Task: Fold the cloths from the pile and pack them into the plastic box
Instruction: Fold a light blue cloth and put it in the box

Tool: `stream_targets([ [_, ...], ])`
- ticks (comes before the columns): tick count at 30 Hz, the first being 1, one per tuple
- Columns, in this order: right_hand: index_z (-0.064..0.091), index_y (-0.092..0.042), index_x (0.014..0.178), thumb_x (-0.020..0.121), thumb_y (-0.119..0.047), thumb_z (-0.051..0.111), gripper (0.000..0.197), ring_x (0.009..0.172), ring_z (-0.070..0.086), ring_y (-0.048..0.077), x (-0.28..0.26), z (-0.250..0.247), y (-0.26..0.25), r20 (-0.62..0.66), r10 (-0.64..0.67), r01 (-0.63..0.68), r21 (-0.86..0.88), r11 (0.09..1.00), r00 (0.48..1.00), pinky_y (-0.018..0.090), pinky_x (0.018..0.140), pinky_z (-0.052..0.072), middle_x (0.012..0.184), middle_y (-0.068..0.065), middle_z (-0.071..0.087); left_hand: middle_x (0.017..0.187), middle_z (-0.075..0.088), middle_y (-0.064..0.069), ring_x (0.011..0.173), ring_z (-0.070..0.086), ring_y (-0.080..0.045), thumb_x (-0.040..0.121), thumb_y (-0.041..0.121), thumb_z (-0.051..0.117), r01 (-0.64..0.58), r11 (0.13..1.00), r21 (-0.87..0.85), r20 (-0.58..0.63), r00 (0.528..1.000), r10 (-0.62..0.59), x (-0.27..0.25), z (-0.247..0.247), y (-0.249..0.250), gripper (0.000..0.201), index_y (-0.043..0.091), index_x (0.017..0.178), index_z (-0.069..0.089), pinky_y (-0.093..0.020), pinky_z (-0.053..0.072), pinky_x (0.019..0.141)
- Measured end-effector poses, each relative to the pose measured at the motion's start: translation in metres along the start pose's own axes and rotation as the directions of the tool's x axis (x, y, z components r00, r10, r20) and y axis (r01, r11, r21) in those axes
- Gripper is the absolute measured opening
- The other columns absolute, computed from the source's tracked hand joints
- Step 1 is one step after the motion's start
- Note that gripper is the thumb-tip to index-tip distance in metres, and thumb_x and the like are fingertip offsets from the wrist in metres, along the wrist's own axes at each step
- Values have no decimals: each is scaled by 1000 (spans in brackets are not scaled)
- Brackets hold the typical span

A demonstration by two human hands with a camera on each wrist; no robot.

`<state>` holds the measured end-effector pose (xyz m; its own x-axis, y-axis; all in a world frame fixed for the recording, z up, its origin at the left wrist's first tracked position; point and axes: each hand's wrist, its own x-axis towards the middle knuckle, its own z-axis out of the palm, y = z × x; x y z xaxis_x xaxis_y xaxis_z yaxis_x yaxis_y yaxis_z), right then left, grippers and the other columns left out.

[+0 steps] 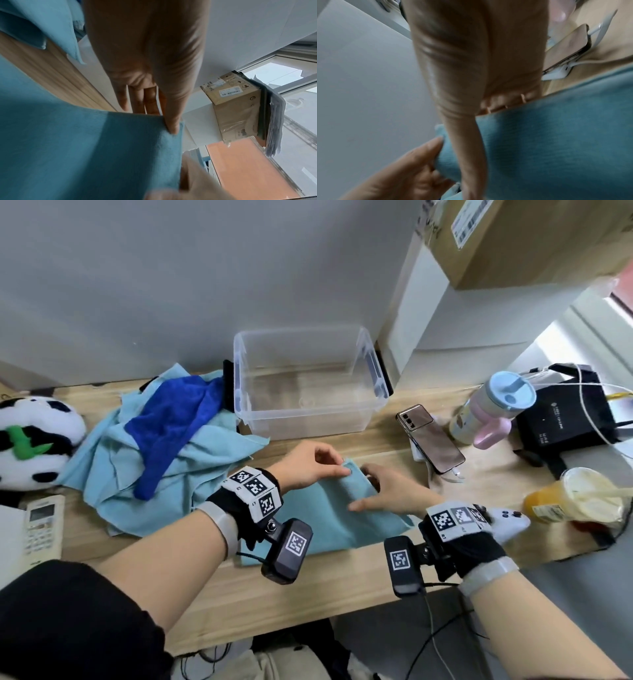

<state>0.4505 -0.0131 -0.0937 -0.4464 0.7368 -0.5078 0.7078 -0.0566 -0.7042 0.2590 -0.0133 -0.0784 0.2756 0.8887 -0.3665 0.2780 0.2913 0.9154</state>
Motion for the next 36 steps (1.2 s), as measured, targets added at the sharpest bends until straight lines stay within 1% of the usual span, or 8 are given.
stream_targets([
  [2,60,-15,115,71,-28,79,50,93,63,17,-3,-2,11,82,110,-97,-146,984,991,29,82,48,106,2,68,81,60,-4,74,52,-7,78,8,73,-31,1000,-5,-77,997,31,-4,-8,2,20,19,68,58,-8,40,65],
  [6,70,-7,86,77,-29,75,24,69,54,16,-9,-20,19,-93,92,-94,-21,995,991,22,60,39,75,2,64,72,60,2,66,54,0,82,7,68,-77,995,-56,-265,962,60,-8,-36,5,21,21,73,55,-13,42,66],
  [10,71,-18,83,85,-20,66,5,71,54,8,-10,-44,-10,-331,13,108,344,933,944,23,70,46,72,-3,65,64,66,9,63,59,1,83,5,66,-128,987,-95,-397,914,81,-14,-66,19,19,21,77,57,-23,49,72],
  [13,68,-4,88,88,-14,61,13,76,50,15,-6,-61,-45,-469,-99,289,354,889,878,24,70,43,78,4,60,77,63,-1,67,59,-5,85,4,63,-196,966,-167,-447,888,103,-19,-82,46,17,19,79,57,-24,52,76],
  [17,73,-27,76,92,-9,56,30,75,52,16,-4,-83,-86,-579,-164,433,363,825,799,26,72,45,74,-1,62,76,60,1,64,57,-5,87,4,60,-300,931,-209,-506,848,160,-26,-99,86,18,20,79,56,-21,52,68],
  [21,68,-21,85,92,-13,55,17,69,57,9,-15,-94,-114,-633,-234,571,400,717,738,21,68,48,73,-6,66,77,60,3,58,59,-4,88,3,58,-364,880,-304,-467,863,195,-38,-110,108,18,18,78,54,-21,53,69],
  [30,76,-18,80,65,-37,76,24,80,67,-2,-36,-74,-63,-196,-317,373,485,791,928,9,73,51,82,-11,74,70,66,0,66,64,-13,77,4,61,-18,923,-384,-10,1000,15,-68,-108,47,9,11,79,56,-24,58,67],
  [36,78,-18,74,52,-41,87,34,72,64,0,-26,-7,9,243,-113,13,380,925,963,12,71,51,77,-7,73,74,60,-3,67,61,-11,83,-8,59,339,920,-199,250,925,-287,-74,-77,-45,21,12,78,57,-18,55,66],
])
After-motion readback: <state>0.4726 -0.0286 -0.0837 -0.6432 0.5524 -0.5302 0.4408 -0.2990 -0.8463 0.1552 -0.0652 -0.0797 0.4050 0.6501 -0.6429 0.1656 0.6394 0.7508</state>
